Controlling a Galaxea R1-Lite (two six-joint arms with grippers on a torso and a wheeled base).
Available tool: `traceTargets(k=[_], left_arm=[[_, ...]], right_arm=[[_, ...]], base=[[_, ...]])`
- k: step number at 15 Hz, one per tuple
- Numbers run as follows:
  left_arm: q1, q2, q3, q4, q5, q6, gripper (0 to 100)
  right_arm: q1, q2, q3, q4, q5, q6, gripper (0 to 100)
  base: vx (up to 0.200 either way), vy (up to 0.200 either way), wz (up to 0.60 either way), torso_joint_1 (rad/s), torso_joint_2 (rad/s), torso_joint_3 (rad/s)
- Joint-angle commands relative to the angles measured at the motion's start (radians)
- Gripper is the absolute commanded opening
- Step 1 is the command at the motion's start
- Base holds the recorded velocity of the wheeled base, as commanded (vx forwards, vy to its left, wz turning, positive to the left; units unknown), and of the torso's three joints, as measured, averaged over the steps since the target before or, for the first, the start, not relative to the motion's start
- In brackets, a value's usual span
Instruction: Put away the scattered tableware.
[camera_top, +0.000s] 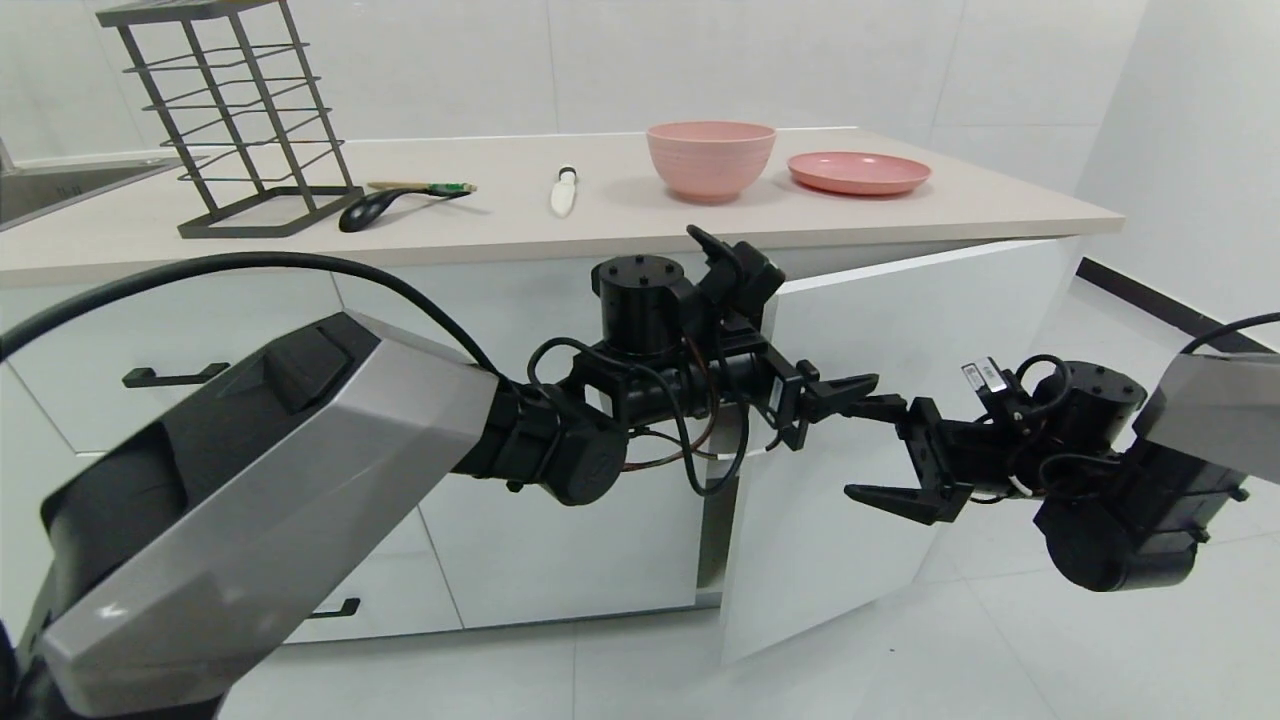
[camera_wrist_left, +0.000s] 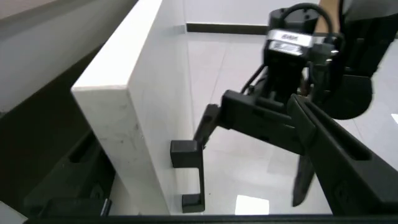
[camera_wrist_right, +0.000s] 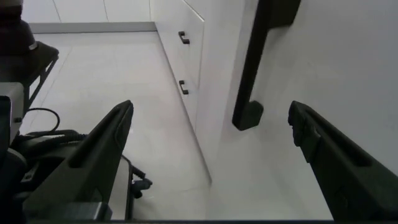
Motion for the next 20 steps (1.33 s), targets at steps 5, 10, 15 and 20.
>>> traceTargets(k=[5, 10, 15, 20], left_arm=[[-0.009, -0.002, -0.003, 0.001, 0.019, -0.017, 100], [-0.061, -0.008, 0.022, 0.001, 0.218, -0.015, 100], [-0.150, -0.036, 0.118, -0.059, 0.235, -0.020, 100], [-0.251, -0.033, 0.137, -0.114, 0.247, -0.081, 100]], right_arm=[[-0.067, -0.127, 0.162, 0.003, -0.027, -0.056, 100], [-0.132, -0.685, 0.593, 0.003, -0.213, -0.067, 100], [-0.266, -1.118, 0.650, 0.003, -0.216, -0.046, 100], [-0.266, -1.305, 0.582, 0.003, -0.216, -0.050, 100]], base=[[0.000, 0.000, 0.00, 0.000, 0.00, 0.000], [0.000, 0.000, 0.00, 0.000, 0.00, 0.000], [0.000, 0.000, 0.00, 0.000, 0.00, 0.000], [0.000, 0.000, 0.00, 0.000, 0.00, 0.000]])
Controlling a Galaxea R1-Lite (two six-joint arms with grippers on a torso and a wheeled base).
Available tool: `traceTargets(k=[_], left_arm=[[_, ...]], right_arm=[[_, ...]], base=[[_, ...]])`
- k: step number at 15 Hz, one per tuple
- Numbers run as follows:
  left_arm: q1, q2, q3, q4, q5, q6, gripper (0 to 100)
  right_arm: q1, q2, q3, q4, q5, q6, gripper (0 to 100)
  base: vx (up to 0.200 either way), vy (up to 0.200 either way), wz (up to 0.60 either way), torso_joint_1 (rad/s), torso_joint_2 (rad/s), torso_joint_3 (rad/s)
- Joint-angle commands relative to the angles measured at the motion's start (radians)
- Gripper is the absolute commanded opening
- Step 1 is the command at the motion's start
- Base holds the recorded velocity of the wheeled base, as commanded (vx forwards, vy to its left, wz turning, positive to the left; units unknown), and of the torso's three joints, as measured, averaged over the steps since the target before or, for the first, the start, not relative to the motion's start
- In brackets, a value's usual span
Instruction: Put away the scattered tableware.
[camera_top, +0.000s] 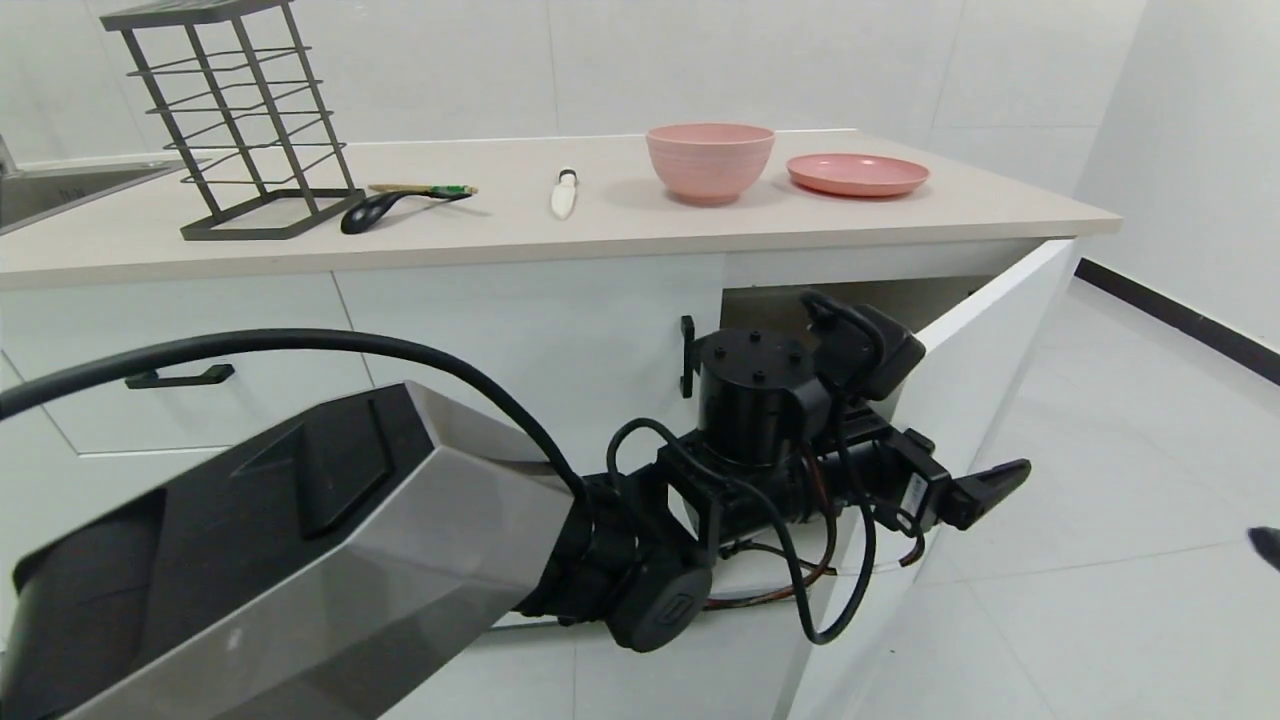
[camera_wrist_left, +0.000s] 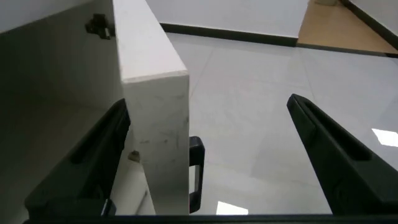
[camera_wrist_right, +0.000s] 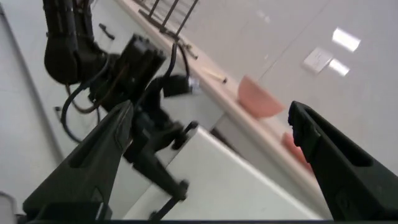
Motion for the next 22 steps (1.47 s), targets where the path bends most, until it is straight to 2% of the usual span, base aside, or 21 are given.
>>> traceTargets(k=[1, 4, 5, 6, 7, 8, 9, 12, 13, 14, 15, 16, 17, 19, 20, 21, 22], left_arm=[[-0.026, -0.003, 0.000, 0.000, -0.001, -0.002, 100], [-0.121, 0.043, -0.041, -0.018, -0.007, -0.046, 100], [-0.169, 0.075, -0.078, -0.027, -0.021, -0.048, 100], [-0.243, 0.111, -0.093, -0.104, -0.083, -0.051, 100], [-0.276, 0.132, -0.092, -0.156, -0.110, -0.052, 100], [-0.287, 0.146, -0.092, -0.173, -0.112, -0.055, 100], [-0.258, 0.149, -0.089, -0.179, -0.103, -0.069, 100], [-0.118, 0.094, -0.072, -0.219, -0.095, -0.072, 100], [-0.019, -0.009, 0.023, -0.225, -0.096, -0.072, 100], [0.047, -0.093, 0.114, -0.228, -0.098, -0.071, 100], [0.089, -0.172, 0.197, -0.234, -0.099, -0.071, 100], [0.136, -0.316, 0.356, -0.273, -0.099, -0.068, 100], [0.149, -0.460, 0.499, -0.297, -0.098, -0.062, 100], [0.178, -0.713, 0.743, -0.294, -0.096, -0.058, 100], [0.251, -0.821, 0.862, -0.296, -0.098, -0.045, 100], [0.334, -0.905, 0.950, -0.296, -0.104, -0.014, 100], [0.443, -1.002, 1.042, -0.296, -0.110, 0.023, 100]], right_arm=[[-0.009, -0.116, -0.018, 0.000, -0.003, -0.002, 100], [-0.016, -0.143, -0.088, 0.000, -0.007, -0.003, 100], [-0.019, -0.160, -0.115, 0.000, -0.007, -0.005, 100], [-0.023, -0.174, -0.122, 0.000, -0.007, -0.005, 100], [-0.026, -0.186, -0.122, 0.000, -0.009, -0.003, 100], [-0.030, -0.205, -0.128, 0.000, -0.009, -0.003, 100], [-0.042, -0.234, -0.138, 0.000, -0.009, -0.003, 100], [-0.046, -0.294, -0.124, 0.000, -0.009, -0.005, 100], [-0.036, -0.327, -0.075, 0.000, -0.007, -0.006, 100], [-0.007, -0.350, -0.018, 0.000, -0.006, -0.010, 100], [0.050, -0.367, 0.036, 0.002, -0.003, -0.025, 100], [0.160, -0.406, 0.139, 0.057, 0.002, -0.040, 100], [0.209, -0.481, 0.143, 0.178, -0.001, -0.037, 100], [0.231, -0.696, 0.143, 0.500, 0.000, -0.042, 100], [0.231, -0.841, 0.137, 0.703, 0.003, -0.049, 100], [0.231, -0.966, 0.137, 0.855, 0.014, -0.059, 100], [0.218, -1.096, 0.142, 1.010, 0.033, -0.069, 100]], base=[[0.000, 0.000, 0.00, 0.000, 0.00, 0.000], [0.000, 0.000, 0.00, 0.000, 0.00, 0.000], [0.000, 0.000, 0.00, 0.000, 0.00, 0.000], [0.000, 0.000, 0.00, 0.000, 0.00, 0.000], [0.000, 0.000, 0.00, 0.000, 0.00, 0.000], [0.000, 0.000, 0.00, 0.000, 0.00, 0.000], [0.000, 0.000, 0.00, 0.000, 0.00, 0.000], [0.000, 0.000, 0.00, 0.000, 0.00, 0.000], [0.000, 0.000, 0.00, 0.000, 0.00, 0.000], [0.000, 0.000, 0.00, 0.000, 0.00, 0.000], [0.000, 0.000, 0.00, 0.000, 0.00, 0.000], [0.000, 0.000, 0.00, 0.000, 0.00, 0.000], [0.000, 0.000, 0.00, 0.000, 0.00, 0.000], [0.000, 0.000, 0.00, 0.000, 0.00, 0.000], [0.000, 0.000, 0.00, 0.000, 0.00, 0.000], [0.000, 0.000, 0.00, 0.000, 0.00, 0.000], [0.000, 0.000, 0.00, 0.000, 0.00, 0.000]])
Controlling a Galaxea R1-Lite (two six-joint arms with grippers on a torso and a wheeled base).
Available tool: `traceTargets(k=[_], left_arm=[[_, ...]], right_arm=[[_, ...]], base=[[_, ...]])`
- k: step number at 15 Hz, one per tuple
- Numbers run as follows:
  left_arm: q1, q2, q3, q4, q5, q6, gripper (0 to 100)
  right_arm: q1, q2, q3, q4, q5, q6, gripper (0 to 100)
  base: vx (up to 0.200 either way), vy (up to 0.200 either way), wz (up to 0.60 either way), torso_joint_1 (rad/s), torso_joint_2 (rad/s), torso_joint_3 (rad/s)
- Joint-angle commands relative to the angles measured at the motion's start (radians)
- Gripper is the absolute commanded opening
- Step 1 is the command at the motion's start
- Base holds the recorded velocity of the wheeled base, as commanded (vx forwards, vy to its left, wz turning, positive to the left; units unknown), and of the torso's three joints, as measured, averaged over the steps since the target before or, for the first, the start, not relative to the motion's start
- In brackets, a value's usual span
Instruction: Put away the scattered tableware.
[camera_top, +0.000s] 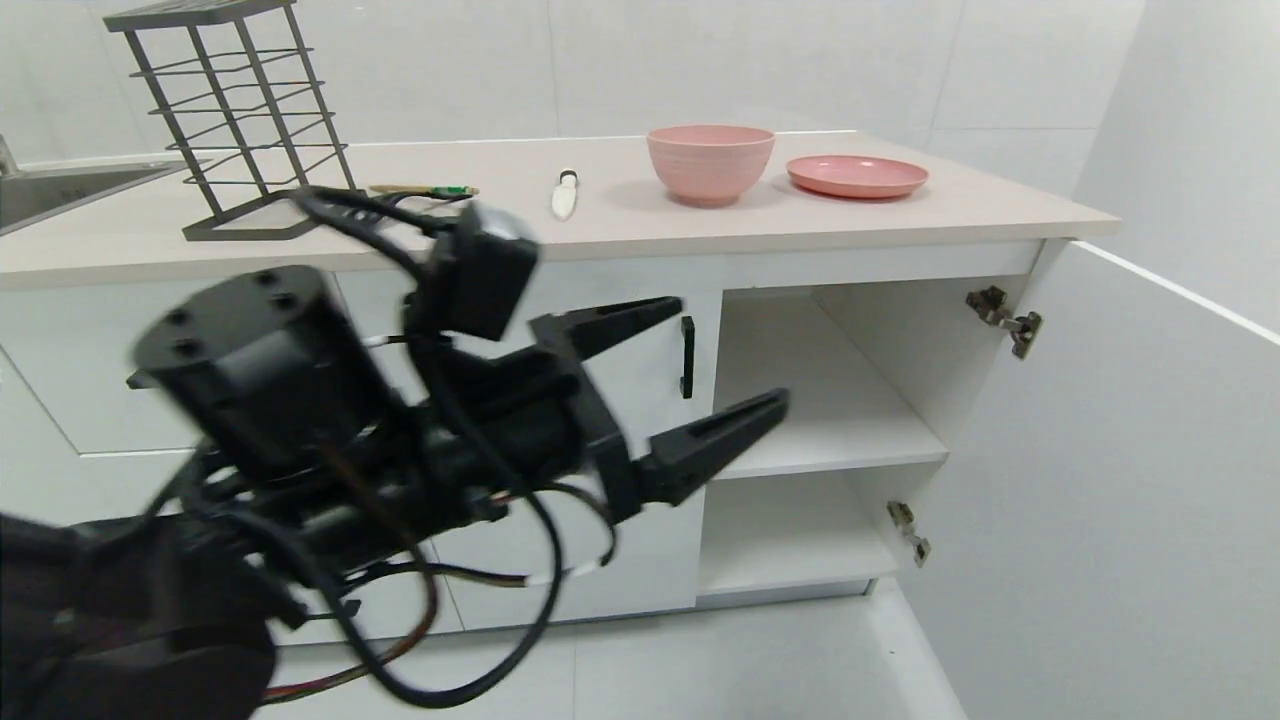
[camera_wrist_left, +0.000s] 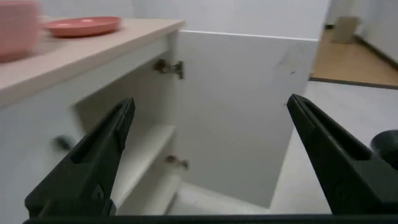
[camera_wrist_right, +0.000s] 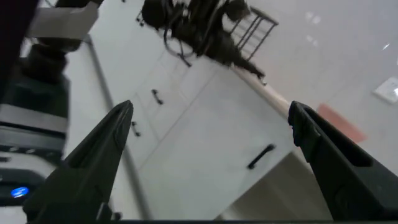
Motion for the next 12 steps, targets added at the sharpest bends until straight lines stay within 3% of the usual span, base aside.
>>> traceTargets(k=[1, 3, 4, 5, 6, 7, 9, 10, 11, 12], left_arm=[[0.311, -0.452, 0.356, -0.009, -0.017, 0.076, 100], [0.446, -0.647, 0.481, 0.011, -0.024, 0.099, 100], [0.489, -0.748, 0.558, 0.038, -0.027, 0.095, 100], [0.499, -0.816, 0.610, 0.061, -0.030, 0.089, 100], [0.497, -0.989, 0.662, 0.173, -0.030, 0.080, 100], [0.499, -1.051, 0.655, 0.241, -0.030, 0.078, 100], [0.515, -1.407, 0.629, 0.612, -0.030, 0.086, 100], [0.534, -1.532, 0.627, 0.746, -0.029, 0.083, 100], [0.540, -1.561, 0.635, 0.784, -0.020, 0.086, 100], [0.549, -1.546, 0.644, 0.782, 0.025, 0.038, 100]], right_arm=[[-0.004, -0.425, 0.009, 0.395, 0.041, -0.034, 100], [-0.005, -0.420, 0.009, 0.405, 0.043, -0.028, 100], [-0.005, -0.420, 0.009, 0.431, 0.044, -0.031, 100], [-0.005, -0.420, 0.009, 0.443, 0.044, -0.034, 100], [-0.005, -0.420, 0.009, 0.452, 0.044, -0.034, 100], [-0.005, -0.420, 0.009, 0.452, 0.046, -0.034, 100], [-0.005, -0.420, 0.009, 0.460, 0.070, -0.037, 100], [-0.005, -0.420, 0.009, 0.477, 0.081, -0.040, 100], [-0.005, -0.420, 0.009, 0.487, 0.089, -0.040, 100], [-0.005, -0.420, 0.009, 0.532, 0.098, -0.048, 100]], base=[[0.000, 0.000, 0.00, 0.000, 0.00, 0.000], [0.000, 0.000, 0.00, 0.000, 0.00, 0.000], [0.000, 0.000, 0.00, 0.000, 0.00, 0.000], [0.000, 0.000, 0.00, 0.000, 0.00, 0.000], [0.000, 0.000, 0.00, 0.000, 0.00, 0.000], [0.000, 0.000, 0.00, 0.000, 0.00, 0.000], [0.000, 0.000, 0.00, 0.000, 0.00, 0.000], [0.000, 0.000, 0.00, 0.000, 0.00, 0.000], [0.000, 0.000, 0.00, 0.000, 0.00, 0.000], [0.000, 0.000, 0.00, 0.000, 0.00, 0.000]])
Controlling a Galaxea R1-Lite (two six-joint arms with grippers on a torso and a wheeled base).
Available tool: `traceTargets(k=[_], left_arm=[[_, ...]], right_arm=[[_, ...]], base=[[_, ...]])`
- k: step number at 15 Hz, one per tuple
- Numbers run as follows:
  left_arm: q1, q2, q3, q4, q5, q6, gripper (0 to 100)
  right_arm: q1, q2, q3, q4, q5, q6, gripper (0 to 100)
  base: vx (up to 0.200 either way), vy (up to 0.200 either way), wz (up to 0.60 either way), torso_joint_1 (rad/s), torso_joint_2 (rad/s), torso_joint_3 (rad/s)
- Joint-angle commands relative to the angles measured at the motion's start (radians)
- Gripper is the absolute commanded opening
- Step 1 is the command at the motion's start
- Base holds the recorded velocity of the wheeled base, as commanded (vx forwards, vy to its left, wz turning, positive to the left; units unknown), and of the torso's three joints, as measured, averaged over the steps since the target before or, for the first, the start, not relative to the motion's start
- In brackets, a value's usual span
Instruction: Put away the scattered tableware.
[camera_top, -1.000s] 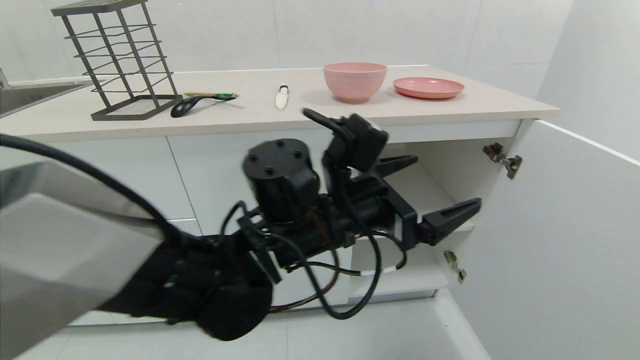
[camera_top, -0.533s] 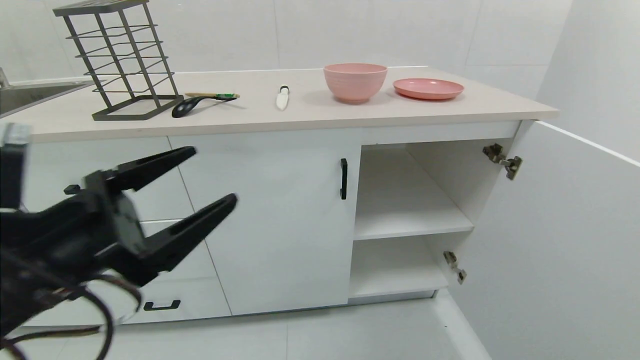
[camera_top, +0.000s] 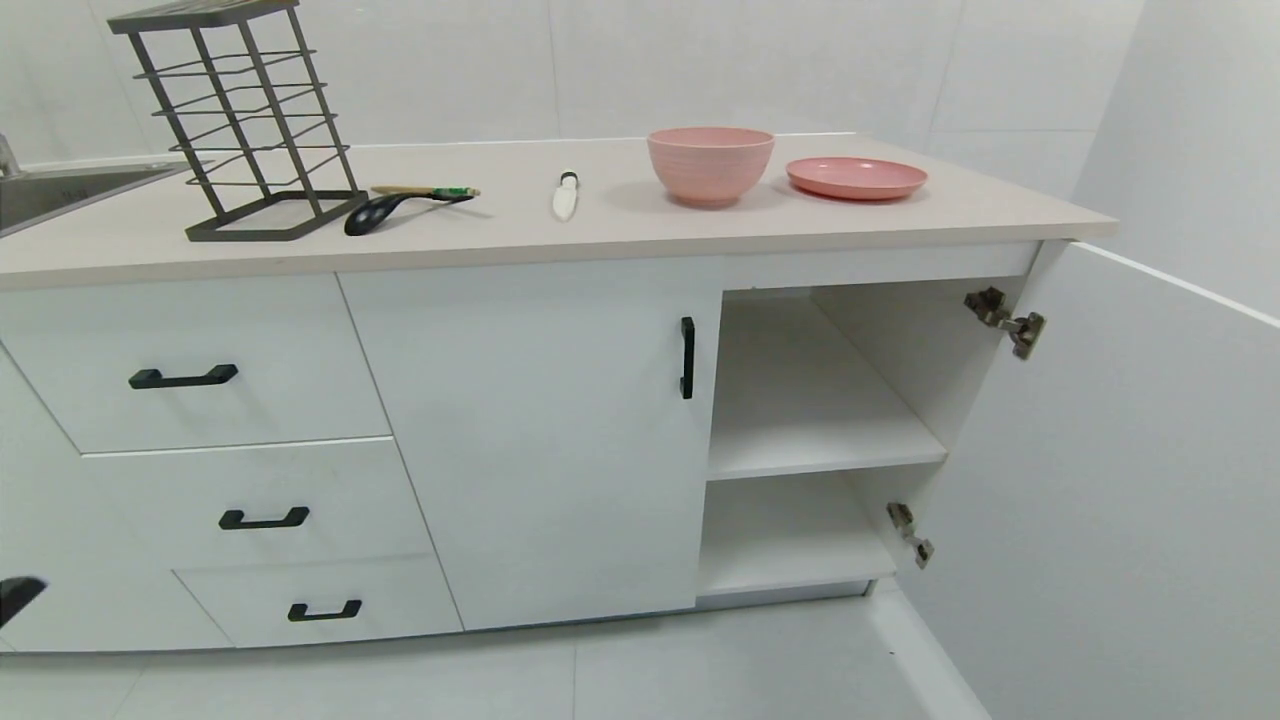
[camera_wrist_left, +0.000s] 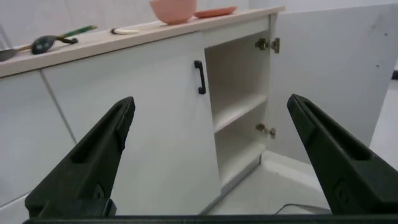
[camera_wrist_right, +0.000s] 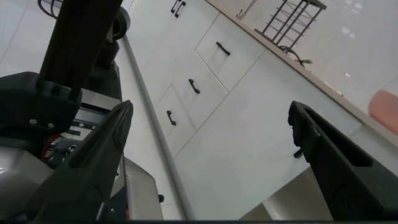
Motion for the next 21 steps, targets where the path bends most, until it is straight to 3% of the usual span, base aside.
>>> traceTargets(k=[1, 2, 3, 5, 6, 8, 10, 11, 13, 15, 17, 21], left_arm=[[0.088, -0.268, 0.019, 0.203, 0.082, -0.088, 100], [0.114, -0.268, 0.019, 0.211, 0.093, -0.098, 100], [0.163, -0.271, 0.044, 0.274, 0.107, -0.085, 100], [0.163, -0.271, 0.044, 0.371, 0.144, -0.052, 100], [0.164, -0.271, 0.044, 0.446, 0.210, -0.019, 100], [0.184, -0.273, 0.041, 0.552, 0.297, -0.022, 100], [0.238, -0.304, 0.038, 0.555, 0.303, -0.016, 100], [0.258, -0.367, 0.044, 0.598, 0.312, -0.016, 100], [0.259, -0.367, 0.044, 0.596, 0.351, -0.018, 100], [0.258, -0.367, 0.044, 0.598, 0.352, -0.021, 100], [0.258, -0.367, 0.044, 0.598, 0.351, -0.021, 100], [0.258, -0.367, 0.044, 0.596, 0.348, -0.022, 100]], right_arm=[[0.000, 0.001, 0.000, 0.023, 0.004, -0.005, 100], [0.000, 0.002, 0.000, 0.029, 0.005, -0.006, 100], [0.000, 0.001, 0.000, 0.069, 0.013, -0.005, 100], [0.000, 0.002, 0.000, 0.134, -0.007, -0.005, 100], [0.000, 0.001, 0.000, 0.193, -0.131, -0.008, 100], [0.000, 0.001, 0.000, 0.267, -0.334, 0.001, 100], [0.000, 0.001, 0.000, 0.312, -0.470, -0.005, 100], [0.000, 0.001, 0.000, 0.328, -0.716, -0.002, 100], [0.000, 0.001, 0.000, 0.328, -0.956, 0.014, 100], [-0.002, 0.001, 0.000, 0.331, -1.134, 0.119, 100], [0.000, 0.001, 0.000, 0.390, -1.206, 0.190, 100], [0.003, 0.002, 0.000, 0.385, -1.205, 0.187, 100]], base=[[0.000, 0.000, 0.00, 0.000, 0.00, 0.000], [0.000, 0.000, 0.00, 0.000, 0.00, 0.000], [0.000, 0.000, 0.00, 0.000, 0.00, 0.000], [0.000, 0.000, 0.00, 0.000, 0.00, 0.000], [0.000, 0.000, 0.00, 0.000, 0.00, 0.000], [0.000, 0.000, 0.00, 0.000, 0.00, 0.000], [0.000, 0.000, 0.00, 0.000, 0.00, 0.000], [0.000, 0.000, 0.00, 0.000, 0.00, 0.000], [0.000, 0.000, 0.00, 0.000, 0.00, 0.000], [0.000, 0.000, 0.00, 0.000, 0.00, 0.000], [0.000, 0.000, 0.00, 0.000, 0.00, 0.000], [0.000, 0.000, 0.00, 0.000, 0.00, 0.000]])
